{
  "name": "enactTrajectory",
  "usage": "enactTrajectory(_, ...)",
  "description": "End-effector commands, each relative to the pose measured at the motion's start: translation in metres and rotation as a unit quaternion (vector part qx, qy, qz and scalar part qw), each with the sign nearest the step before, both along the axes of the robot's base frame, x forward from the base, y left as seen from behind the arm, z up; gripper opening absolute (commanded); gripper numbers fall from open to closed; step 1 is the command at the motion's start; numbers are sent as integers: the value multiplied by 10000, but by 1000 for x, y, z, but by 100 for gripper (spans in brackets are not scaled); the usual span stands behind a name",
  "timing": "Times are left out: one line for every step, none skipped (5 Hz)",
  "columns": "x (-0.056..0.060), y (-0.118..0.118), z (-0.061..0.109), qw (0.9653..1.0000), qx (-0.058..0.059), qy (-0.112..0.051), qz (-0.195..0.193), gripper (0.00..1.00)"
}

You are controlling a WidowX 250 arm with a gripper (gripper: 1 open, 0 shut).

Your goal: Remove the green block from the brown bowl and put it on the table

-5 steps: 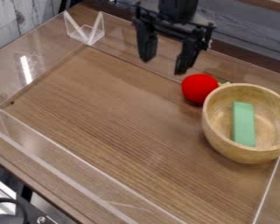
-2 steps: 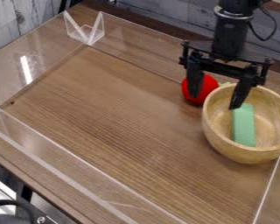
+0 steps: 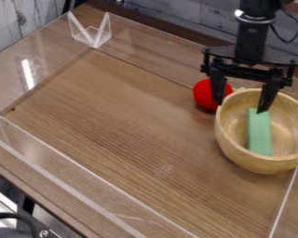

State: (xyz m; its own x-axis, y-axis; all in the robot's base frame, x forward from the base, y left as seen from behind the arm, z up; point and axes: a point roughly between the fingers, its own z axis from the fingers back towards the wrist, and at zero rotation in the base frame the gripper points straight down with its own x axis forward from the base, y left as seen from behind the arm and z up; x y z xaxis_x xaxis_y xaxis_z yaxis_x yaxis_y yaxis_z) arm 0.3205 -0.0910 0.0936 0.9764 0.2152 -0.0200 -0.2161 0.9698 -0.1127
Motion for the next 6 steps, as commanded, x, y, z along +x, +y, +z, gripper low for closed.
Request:
enactTrajectory(17,-18,13,9991,-180,-375,3,100)
enactTrajectory(15,-18,4,9982,-279,-440,291,100)
enactTrajectory(14,-17,-2,9967,-351,-518,518,100)
enactTrajectory(21,-11,1,9951,-473,-656,575,100)
enactTrajectory(27,-5,3,9934,-545,-784,631,100)
enactTrajectory(28,-12,6,9931,-606,-886,469,100)
